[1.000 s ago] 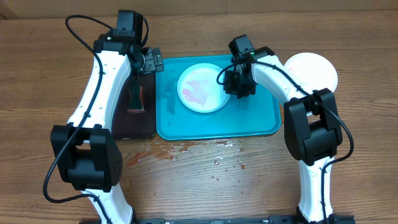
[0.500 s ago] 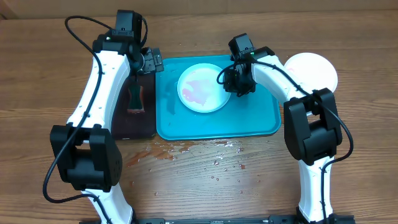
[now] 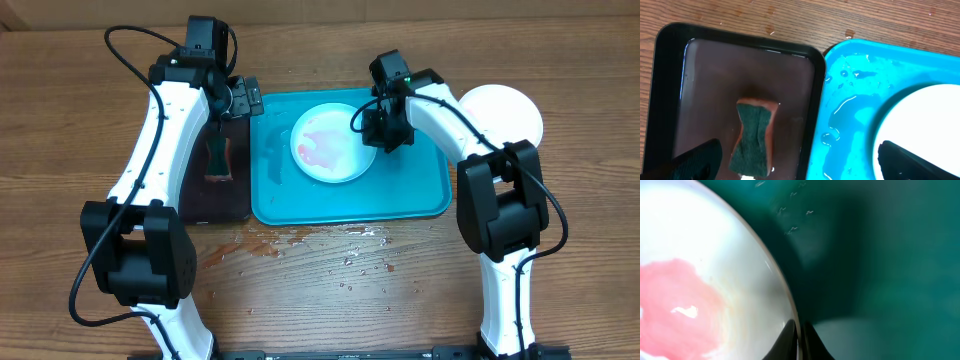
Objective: Clean dirty plates on tray and stack at the side
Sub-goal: 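Lift the light-blue plate off the teal tray with the right gripper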
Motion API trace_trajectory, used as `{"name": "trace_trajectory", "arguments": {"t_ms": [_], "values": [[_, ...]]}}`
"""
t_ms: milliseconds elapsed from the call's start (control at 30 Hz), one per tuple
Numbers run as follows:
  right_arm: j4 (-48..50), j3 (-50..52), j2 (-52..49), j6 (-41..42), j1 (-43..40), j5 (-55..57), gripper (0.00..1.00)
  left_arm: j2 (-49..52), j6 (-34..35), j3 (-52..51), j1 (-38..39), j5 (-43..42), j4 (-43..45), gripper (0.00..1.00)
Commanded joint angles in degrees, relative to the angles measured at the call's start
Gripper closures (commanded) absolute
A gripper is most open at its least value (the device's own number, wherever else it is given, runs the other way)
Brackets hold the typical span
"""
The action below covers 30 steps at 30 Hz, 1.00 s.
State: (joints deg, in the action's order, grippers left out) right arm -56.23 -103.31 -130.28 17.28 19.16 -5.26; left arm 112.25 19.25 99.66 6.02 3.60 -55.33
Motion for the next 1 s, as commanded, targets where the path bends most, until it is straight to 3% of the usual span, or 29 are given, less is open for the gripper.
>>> {"name": "trace_trajectory", "arguments": {"t_ms": [0, 300, 967], "values": [[-2.4, -5.6, 0.2, -1.2, -2.2, 10.7, 0.96, -1.4, -0.4, 1.2, 0.2, -0.7, -0.1, 0.00], [-4.9, -12.8, 7.2, -2.9, -2.6, 25.4, 0.96, -1.4, -0.4, 1.2, 0.1, -0.7, 0.5, 0.00], [-8.2, -13.0, 13.8, -8.8, 5.7, 56.7, 0.96, -1.4, -0.4, 1.2, 0.0, -0.5, 2.0, 0.00]]}}
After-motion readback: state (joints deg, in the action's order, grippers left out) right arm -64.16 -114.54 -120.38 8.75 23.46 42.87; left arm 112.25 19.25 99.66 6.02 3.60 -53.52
